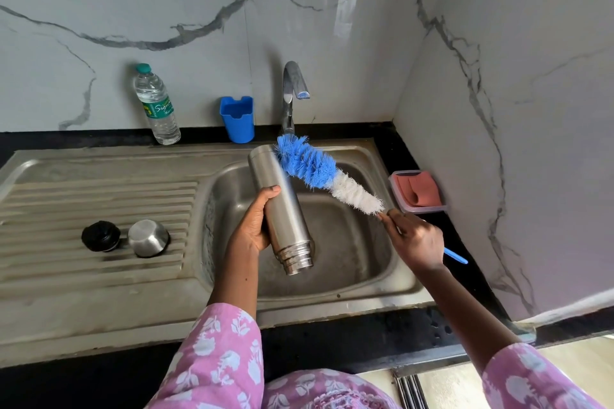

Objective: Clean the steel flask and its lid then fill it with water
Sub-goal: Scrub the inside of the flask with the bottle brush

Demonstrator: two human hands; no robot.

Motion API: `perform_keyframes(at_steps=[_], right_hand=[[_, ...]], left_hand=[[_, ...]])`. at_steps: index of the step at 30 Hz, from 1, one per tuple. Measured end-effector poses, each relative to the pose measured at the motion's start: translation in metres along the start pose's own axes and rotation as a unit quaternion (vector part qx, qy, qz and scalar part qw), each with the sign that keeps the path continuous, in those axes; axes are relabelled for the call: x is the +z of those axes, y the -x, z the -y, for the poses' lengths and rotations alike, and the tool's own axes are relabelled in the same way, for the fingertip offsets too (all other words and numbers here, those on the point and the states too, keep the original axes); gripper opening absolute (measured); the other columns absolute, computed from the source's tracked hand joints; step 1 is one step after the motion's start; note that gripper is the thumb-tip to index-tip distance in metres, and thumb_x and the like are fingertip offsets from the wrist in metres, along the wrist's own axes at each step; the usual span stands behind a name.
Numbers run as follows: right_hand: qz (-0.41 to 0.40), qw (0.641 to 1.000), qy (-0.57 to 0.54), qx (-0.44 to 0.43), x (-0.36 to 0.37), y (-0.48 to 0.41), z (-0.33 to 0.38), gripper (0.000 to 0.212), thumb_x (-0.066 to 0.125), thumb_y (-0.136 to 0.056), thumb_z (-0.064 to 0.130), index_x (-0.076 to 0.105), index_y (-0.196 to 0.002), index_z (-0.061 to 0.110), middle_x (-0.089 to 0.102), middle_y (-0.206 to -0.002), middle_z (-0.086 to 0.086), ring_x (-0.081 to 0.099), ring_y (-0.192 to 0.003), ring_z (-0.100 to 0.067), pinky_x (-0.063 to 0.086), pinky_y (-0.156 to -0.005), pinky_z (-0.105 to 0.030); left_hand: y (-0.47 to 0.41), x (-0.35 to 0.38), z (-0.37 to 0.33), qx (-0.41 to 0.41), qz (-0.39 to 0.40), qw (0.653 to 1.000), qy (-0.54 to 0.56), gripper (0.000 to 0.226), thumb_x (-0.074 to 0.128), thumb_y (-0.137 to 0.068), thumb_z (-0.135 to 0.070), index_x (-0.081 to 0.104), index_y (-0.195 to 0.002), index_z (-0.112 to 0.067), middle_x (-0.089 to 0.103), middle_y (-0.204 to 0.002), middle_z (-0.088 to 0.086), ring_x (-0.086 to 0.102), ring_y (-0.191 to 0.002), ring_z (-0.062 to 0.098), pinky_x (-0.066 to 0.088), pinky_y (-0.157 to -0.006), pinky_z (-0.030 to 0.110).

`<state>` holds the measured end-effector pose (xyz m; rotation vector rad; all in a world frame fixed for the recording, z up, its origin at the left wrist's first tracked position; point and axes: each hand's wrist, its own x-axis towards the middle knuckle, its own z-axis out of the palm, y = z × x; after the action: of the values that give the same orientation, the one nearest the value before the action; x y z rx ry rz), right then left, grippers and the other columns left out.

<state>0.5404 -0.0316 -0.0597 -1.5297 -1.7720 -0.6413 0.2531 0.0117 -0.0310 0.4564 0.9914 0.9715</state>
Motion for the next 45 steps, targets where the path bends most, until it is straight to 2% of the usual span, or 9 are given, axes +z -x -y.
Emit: perform_keyframes(at_steps=[2, 5, 12, 21, 29, 36, 39, 43, 45], right_hand=[[0.004, 1.000, -0.001, 0.005, 0.002, -0.004, 0.004, 0.045, 0.045, -0.097, 0.041, 0.071, -0.071, 0.014, 0.054, -0.048, -0.001, 0.050, -0.035, -0.021, 0.033, -0.032, -0.023], [0.016, 0.999, -0.021, 0.028, 0.009, -0.012, 0.013, 0.050, 0.043, -0.097, 0.043, 0.067, -0.067, 0.012, 0.052, -0.047, -0.004, 0.048, -0.034, -0.025, 0.034, -0.030, -0.026], [0.028, 0.997, -0.065, -0.014, 0.004, 0.003, 0.008, 0.045, 0.048, -0.095, 0.041, 0.072, -0.072, 0.011, 0.053, -0.048, -0.003, 0.050, -0.035, -0.020, 0.035, -0.031, -0.025], [0.018, 1.000, -0.010, -0.005, 0.005, -0.014, 0.019, 0.049, 0.041, -0.098, 0.043, 0.071, -0.071, 0.015, 0.051, -0.047, -0.001, 0.048, -0.033, -0.019, 0.029, -0.031, -0.021], [0.025, 0.994, -0.081, -0.074, -0.007, 0.013, -0.008, 0.039, 0.052, -0.095, 0.038, 0.073, -0.076, 0.011, 0.054, -0.052, 0.000, 0.053, -0.039, -0.020, 0.038, -0.031, -0.026], [0.004, 0.998, -0.057, -0.035, 0.000, -0.005, 0.012, 0.038, 0.053, -0.095, 0.039, 0.073, -0.076, 0.013, 0.055, -0.052, -0.001, 0.052, -0.038, -0.019, 0.036, -0.032, -0.026], [0.008, 0.996, -0.070, -0.053, -0.004, -0.004, 0.013, 0.037, 0.053, -0.095, 0.038, 0.073, -0.075, 0.013, 0.051, -0.050, 0.000, 0.049, -0.036, -0.019, 0.036, -0.030, -0.026], [0.017, 0.990, -0.086, -0.107, -0.014, 0.011, -0.008, 0.039, 0.053, -0.095, 0.036, 0.073, -0.075, 0.011, 0.054, -0.052, 0.000, 0.053, -0.039, -0.020, 0.039, -0.031, -0.027], [0.024, 0.989, -0.091, -0.112, -0.016, 0.013, -0.016, 0.042, 0.050, -0.097, 0.038, 0.074, -0.077, 0.011, 0.057, -0.054, 0.000, 0.055, -0.041, -0.021, 0.041, -0.032, -0.027]], left_hand=[[-0.002, 0.000, 0.001, -0.003, -0.014, 1.000, 0.001, 0.023, 0.058, -0.086, -0.031, 0.058, -0.099, -0.012, 0.063, -0.084, 0.009, 0.061, -0.074, 0.022, 0.051, -0.068, 0.035], [-0.003, 0.003, 0.001, -0.009, -0.023, 1.000, -0.007, 0.026, 0.058, -0.087, -0.036, 0.059, -0.099, -0.012, 0.064, -0.082, 0.009, 0.062, -0.074, 0.021, 0.052, -0.067, 0.034], [-0.007, -0.001, -0.001, 0.030, -0.032, 0.998, 0.044, 0.044, 0.063, -0.084, -0.037, 0.051, -0.118, -0.011, 0.062, -0.103, 0.014, 0.060, -0.098, 0.027, 0.052, -0.077, 0.043], [-0.008, 0.003, -0.002, 0.034, -0.023, 0.998, 0.041, 0.039, 0.052, -0.089, -0.036, 0.048, -0.120, -0.011, 0.060, -0.095, 0.012, 0.058, -0.092, 0.025, 0.050, -0.075, 0.042], [-0.014, -0.010, -0.002, 0.015, -0.056, 0.996, 0.068, 0.054, 0.056, -0.080, -0.063, 0.059, -0.107, -0.017, 0.067, -0.088, 0.008, 0.064, -0.078, 0.024, 0.053, -0.072, 0.036], [-0.015, 0.000, -0.002, 0.012, -0.033, 0.998, 0.043, 0.061, 0.051, -0.079, -0.070, 0.061, -0.105, -0.015, 0.069, -0.080, 0.007, 0.064, -0.077, 0.023, 0.054, -0.071, 0.035], [-0.014, -0.001, -0.004, 0.005, -0.038, 0.998, 0.054, 0.061, 0.054, -0.079, -0.067, 0.060, -0.108, -0.015, 0.069, -0.087, 0.009, 0.065, -0.081, 0.024, 0.054, -0.075, 0.037], [-0.016, -0.012, -0.005, -0.004, -0.049, 0.995, 0.084, 0.078, 0.061, -0.069, -0.069, 0.057, -0.123, -0.014, 0.066, -0.116, 0.016, 0.062, -0.108, 0.034, 0.048, -0.094, 0.051], [-0.014, -0.014, -0.005, -0.003, -0.056, 0.995, 0.084, 0.074, 0.056, -0.075, -0.070, 0.058, -0.122, -0.013, 0.066, -0.115, 0.016, 0.063, -0.106, 0.032, 0.049, -0.092, 0.049]])
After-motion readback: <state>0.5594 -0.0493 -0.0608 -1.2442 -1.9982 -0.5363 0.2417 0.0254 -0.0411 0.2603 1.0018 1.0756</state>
